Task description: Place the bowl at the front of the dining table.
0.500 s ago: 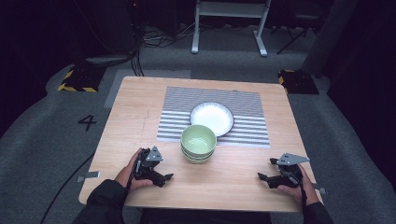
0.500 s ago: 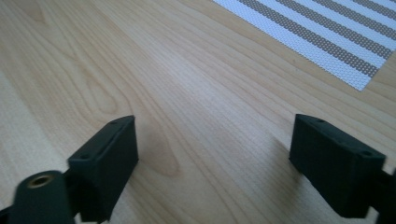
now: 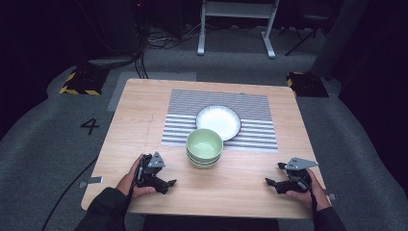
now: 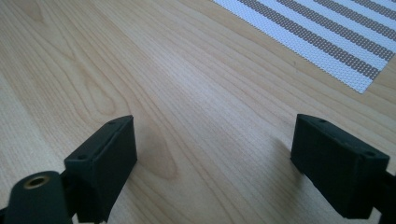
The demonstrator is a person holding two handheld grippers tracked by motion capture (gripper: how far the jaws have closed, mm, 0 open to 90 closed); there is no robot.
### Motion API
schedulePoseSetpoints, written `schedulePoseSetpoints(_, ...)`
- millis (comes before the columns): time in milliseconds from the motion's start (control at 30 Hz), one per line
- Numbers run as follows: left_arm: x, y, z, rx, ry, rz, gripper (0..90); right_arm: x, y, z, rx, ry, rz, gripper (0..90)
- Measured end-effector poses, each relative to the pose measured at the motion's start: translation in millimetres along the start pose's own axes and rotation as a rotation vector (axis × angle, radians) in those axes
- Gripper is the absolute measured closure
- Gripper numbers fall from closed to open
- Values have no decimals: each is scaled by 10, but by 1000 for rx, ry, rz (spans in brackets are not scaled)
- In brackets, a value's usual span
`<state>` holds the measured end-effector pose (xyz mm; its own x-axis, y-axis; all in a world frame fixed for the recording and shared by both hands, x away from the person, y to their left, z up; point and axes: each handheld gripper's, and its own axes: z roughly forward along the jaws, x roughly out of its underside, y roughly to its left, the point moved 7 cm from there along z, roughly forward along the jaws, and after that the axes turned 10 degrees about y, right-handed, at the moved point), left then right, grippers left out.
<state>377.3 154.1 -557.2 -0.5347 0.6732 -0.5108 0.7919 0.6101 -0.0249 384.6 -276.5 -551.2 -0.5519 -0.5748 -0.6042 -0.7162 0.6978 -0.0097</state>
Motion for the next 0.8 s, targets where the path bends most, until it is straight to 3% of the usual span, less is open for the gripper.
schedulePoseSetpoints(267,-3,2,2,-2,-2,-1,3,6,4,-13,-7,9,-5,159)
schedulePoseSetpoints(433,-3,0,3,-1,-4,-3,3,-17,12,-60,-56,-19,9,183)
schedulePoseSetpoints(500,-3,1,3,-1,-3,-3,3,-50,0,-100,-55,-49,22,185)
schedulePoseSetpoints(800,-4,2,3,-2,-3,-3,3,-103,1,-176,-32,-62,3,176)
